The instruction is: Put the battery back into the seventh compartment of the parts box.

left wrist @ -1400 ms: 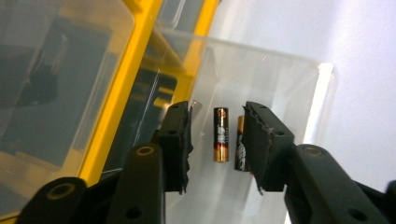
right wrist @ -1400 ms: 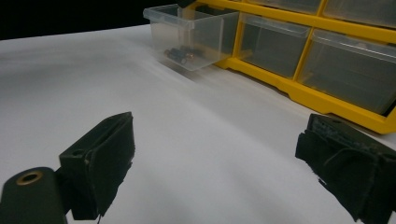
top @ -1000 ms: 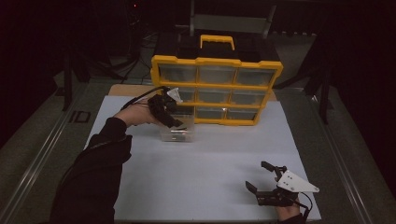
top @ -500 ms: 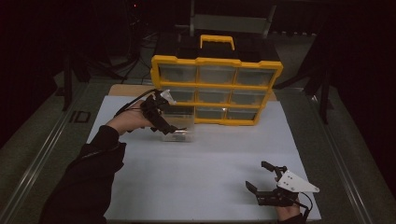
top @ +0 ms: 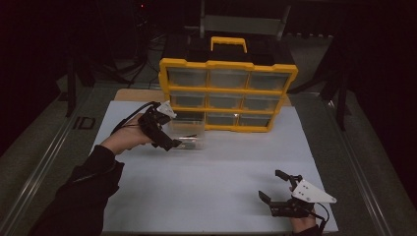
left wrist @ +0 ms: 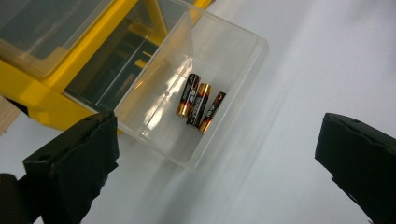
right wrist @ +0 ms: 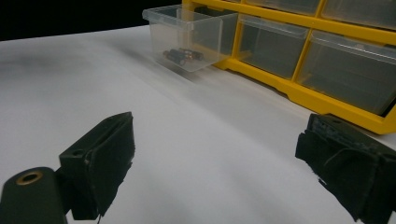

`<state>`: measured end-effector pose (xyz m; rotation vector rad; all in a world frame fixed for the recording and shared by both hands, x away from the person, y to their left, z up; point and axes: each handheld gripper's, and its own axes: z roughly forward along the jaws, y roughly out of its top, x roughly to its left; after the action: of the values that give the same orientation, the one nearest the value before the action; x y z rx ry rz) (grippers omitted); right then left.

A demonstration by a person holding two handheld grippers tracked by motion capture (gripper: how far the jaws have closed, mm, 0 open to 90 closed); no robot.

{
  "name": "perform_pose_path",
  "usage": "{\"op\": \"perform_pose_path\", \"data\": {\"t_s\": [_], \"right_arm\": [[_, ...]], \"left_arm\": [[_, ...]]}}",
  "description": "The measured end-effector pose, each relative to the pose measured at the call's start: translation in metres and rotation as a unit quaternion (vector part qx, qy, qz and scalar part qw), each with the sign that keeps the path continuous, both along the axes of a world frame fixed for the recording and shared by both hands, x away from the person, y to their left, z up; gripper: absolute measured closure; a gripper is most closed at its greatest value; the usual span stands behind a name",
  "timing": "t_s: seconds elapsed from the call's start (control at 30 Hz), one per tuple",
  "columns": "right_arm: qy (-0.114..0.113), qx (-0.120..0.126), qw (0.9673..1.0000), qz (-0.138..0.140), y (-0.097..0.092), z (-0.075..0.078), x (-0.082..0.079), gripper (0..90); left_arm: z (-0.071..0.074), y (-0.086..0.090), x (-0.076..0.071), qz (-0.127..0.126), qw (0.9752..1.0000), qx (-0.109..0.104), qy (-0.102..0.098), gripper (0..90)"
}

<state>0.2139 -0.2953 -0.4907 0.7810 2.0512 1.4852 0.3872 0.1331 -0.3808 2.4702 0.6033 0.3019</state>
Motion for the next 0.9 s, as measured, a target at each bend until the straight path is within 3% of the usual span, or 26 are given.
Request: {"op": "perform_pose_path", "data": {"t_s": [0.07, 0.27, 0.53, 0.7, 0.9], "right_arm": [[-0.001, 0.000, 1.0000, 0.000, 0.000, 0.000, 0.000, 9.2], [-0.001, 0.001, 1.0000, -0.001, -0.001, 0.001, 0.000, 9.2], [0.001, 0.002, 1.0000, -0.001, -0.001, 0.000, 0.000, 9.2], [0.000, 0.001, 1.0000, -0.001, -0.001, 0.000, 0.000, 9.2], [0.001, 0.000, 1.0000, 0.000, 0.000, 0.000, 0.000, 9.2]], "left_arm": [[-0.001, 0.001, -0.004, 0.002, 1.0000, 0.002, -0.010, 0.0], [-0.007, 0.005, -0.014, 0.009, 0.9999, -0.007, -0.011, 0.0], [-0.020, 0.011, -0.043, 0.005, 0.9987, -0.044, -0.024, 0.0], [-0.027, 0.014, -0.059, 0.017, 0.9970, -0.070, -0.030, 0.0], [-0.037, 0.018, -0.077, 0.023, 0.9959, -0.077, -0.041, 0.0]]}}
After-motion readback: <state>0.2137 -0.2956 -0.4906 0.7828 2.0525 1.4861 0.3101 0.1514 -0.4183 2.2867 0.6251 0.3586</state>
